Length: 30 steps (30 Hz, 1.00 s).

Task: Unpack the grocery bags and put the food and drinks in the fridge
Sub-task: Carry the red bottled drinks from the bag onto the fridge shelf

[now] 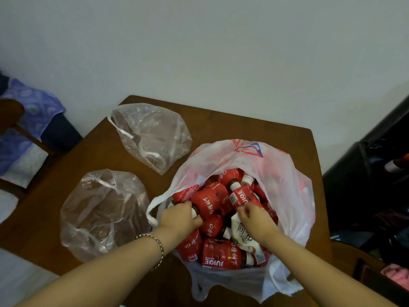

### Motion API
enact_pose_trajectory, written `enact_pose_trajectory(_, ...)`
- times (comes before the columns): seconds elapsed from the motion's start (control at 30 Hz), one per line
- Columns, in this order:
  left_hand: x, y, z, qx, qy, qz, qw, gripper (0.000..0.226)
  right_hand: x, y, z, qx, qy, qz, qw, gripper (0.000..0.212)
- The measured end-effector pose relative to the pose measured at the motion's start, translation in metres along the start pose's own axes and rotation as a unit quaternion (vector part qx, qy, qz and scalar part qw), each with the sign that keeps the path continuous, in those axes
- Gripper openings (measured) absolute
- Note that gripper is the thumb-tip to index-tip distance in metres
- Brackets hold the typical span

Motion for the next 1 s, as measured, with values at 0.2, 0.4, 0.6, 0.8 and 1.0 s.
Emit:
enact_pose_trajectory(0.2, -0.018, -0.014, -0.039, -0.011, 0.153, 0.115, 0.981, 0.045, 0.007, -0.006, -0.014, -0.015, -0.026, -0.004, 1.000, 0.034)
enact_pose_trajectory(0.4, -0.040, -0.044, -0.093, -0.046, 0.158, 0.102, 0.981, 0.044, 0.058, -0.024, -0.046, -0.001, -0.053, -0.073, 0.996, 0.032)
enact_pose_trajectory(0.6, -0.018, -0.093, -0.145, -0.114, 0.060, -0.050, 0.990, 0.047, 0.144, -0.035, -0.068, 0.009, -0.167, -0.196, 0.966, 0.042)
enact_pose_trajectory(0.8, 0.040, -0.184, -0.194, -0.174, 0.025, -0.183, 0.967, 0.047, 0.243, -0.100, -0.035, 0.060, -0.183, -0.350, 0.917, 0.038)
enact_pose_trajectory(1.0, 0.105, -0.342, -0.199, -0.232, 0.058, -0.336, 0.911, 0.049, 0.321, -0.241, 0.044, 0.145, -0.239, -0.519, 0.808, 0.036)
Point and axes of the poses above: each hand's wrist, its own y-axis towards the middle knuckle, its own z-axis out of the palm, x = y × z, the point moved 4 cm from there along y, towards the middle knuckle, and after that the axes turned 5 degrees about -x, right-handed, at the moved point
